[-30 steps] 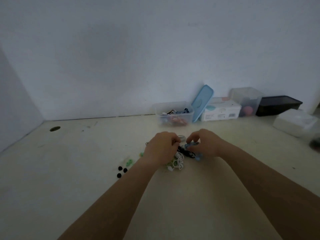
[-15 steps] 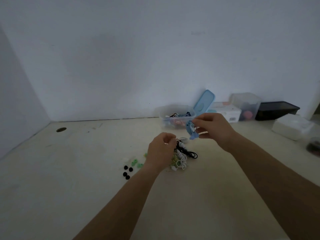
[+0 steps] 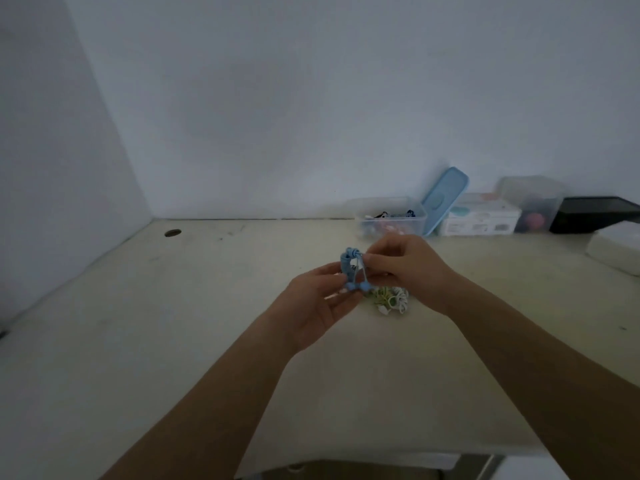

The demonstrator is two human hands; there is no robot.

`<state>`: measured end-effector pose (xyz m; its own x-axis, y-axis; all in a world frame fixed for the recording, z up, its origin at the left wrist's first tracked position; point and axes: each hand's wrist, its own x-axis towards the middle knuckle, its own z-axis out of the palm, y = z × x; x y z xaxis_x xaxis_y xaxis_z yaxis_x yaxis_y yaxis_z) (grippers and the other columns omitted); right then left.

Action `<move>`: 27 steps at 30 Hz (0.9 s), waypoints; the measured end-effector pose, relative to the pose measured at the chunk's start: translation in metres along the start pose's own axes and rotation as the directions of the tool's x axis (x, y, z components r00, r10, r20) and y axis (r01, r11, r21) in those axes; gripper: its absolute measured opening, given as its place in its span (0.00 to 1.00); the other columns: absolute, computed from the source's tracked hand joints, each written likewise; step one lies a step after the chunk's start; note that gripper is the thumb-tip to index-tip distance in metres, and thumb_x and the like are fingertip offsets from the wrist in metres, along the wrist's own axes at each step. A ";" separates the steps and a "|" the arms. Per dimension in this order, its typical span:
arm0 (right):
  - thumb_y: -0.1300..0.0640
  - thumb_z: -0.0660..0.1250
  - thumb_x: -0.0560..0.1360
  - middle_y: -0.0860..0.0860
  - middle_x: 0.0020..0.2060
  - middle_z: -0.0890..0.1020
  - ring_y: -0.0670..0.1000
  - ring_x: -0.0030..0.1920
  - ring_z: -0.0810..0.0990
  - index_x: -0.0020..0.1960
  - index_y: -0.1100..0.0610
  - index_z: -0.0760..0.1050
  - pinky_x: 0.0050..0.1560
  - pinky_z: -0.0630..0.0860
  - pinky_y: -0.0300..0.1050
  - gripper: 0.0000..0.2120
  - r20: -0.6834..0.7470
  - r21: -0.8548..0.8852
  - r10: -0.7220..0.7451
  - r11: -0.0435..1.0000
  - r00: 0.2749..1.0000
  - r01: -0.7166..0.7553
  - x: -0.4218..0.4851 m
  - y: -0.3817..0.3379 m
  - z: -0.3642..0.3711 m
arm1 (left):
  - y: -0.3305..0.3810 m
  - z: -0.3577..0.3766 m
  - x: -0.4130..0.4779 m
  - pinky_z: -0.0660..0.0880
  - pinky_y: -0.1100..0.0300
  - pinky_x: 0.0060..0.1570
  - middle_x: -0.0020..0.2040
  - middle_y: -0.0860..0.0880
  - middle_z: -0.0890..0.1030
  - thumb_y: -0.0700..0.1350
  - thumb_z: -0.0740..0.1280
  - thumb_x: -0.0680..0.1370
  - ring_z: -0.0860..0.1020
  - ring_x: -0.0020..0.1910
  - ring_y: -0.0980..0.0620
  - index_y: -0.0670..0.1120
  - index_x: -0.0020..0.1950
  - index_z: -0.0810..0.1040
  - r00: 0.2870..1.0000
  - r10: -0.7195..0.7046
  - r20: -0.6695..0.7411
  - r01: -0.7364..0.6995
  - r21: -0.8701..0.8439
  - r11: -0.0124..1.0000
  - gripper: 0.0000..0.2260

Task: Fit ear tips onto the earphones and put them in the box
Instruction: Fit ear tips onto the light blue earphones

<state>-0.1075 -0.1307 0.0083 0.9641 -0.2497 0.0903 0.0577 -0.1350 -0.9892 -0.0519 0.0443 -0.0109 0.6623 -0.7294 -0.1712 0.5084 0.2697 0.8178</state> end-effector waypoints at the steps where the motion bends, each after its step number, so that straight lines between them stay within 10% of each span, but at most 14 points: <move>1: 0.64 0.71 0.75 0.57 0.37 0.85 0.53 0.40 0.85 0.45 0.63 0.79 0.44 0.84 0.45 0.02 -0.003 -0.019 -0.003 1.000 1.000 0.003 -0.001 0.001 0.004 | 0.000 -0.003 -0.004 0.80 0.59 0.54 0.58 0.39 0.80 0.30 0.61 0.78 0.82 0.50 0.47 0.36 0.67 0.75 1.000 -0.002 0.002 0.002 -0.006 1.000 0.17; 13: 0.55 0.77 0.69 0.45 0.34 0.83 0.42 0.33 0.80 0.36 0.51 0.79 0.35 0.76 0.34 0.08 -0.149 -0.578 -0.312 0.798 0.938 0.174 -0.006 0.004 0.025 | -0.005 -0.016 -0.016 0.82 0.57 0.47 0.50 0.37 0.81 0.32 0.65 0.77 0.82 0.44 0.45 0.36 0.54 0.77 0.977 -0.032 -0.209 -0.008 -0.188 0.982 0.06; 19: 0.54 0.74 0.65 0.44 0.35 0.79 0.44 0.37 0.77 0.35 0.50 0.75 0.41 0.77 0.45 0.07 0.015 -0.803 -0.140 0.589 0.990 0.095 -0.010 0.008 0.026 | -0.014 -0.022 -0.014 0.82 0.63 0.42 0.42 0.42 0.83 0.32 0.68 0.77 0.82 0.40 0.49 0.37 0.50 0.80 0.957 0.080 -0.278 -0.060 0.080 0.995 0.04; 27: 0.59 0.74 0.66 0.46 0.44 0.77 0.46 0.43 0.77 0.46 0.49 0.75 0.46 0.77 0.45 0.12 0.268 -0.645 -0.263 0.666 0.927 0.375 -0.004 0.029 0.034 | -0.021 -0.024 -0.006 0.80 0.65 0.41 0.43 0.41 0.84 0.34 0.68 0.77 0.84 0.40 0.51 0.35 0.50 0.81 0.962 0.132 -0.241 -0.106 0.117 0.987 0.04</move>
<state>-0.1012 -0.1012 -0.0243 0.9479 0.0606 0.3128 0.2329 -0.8018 -0.5503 -0.0529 0.0581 -0.0404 0.8362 -0.5147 -0.1893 0.3674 0.2696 0.8901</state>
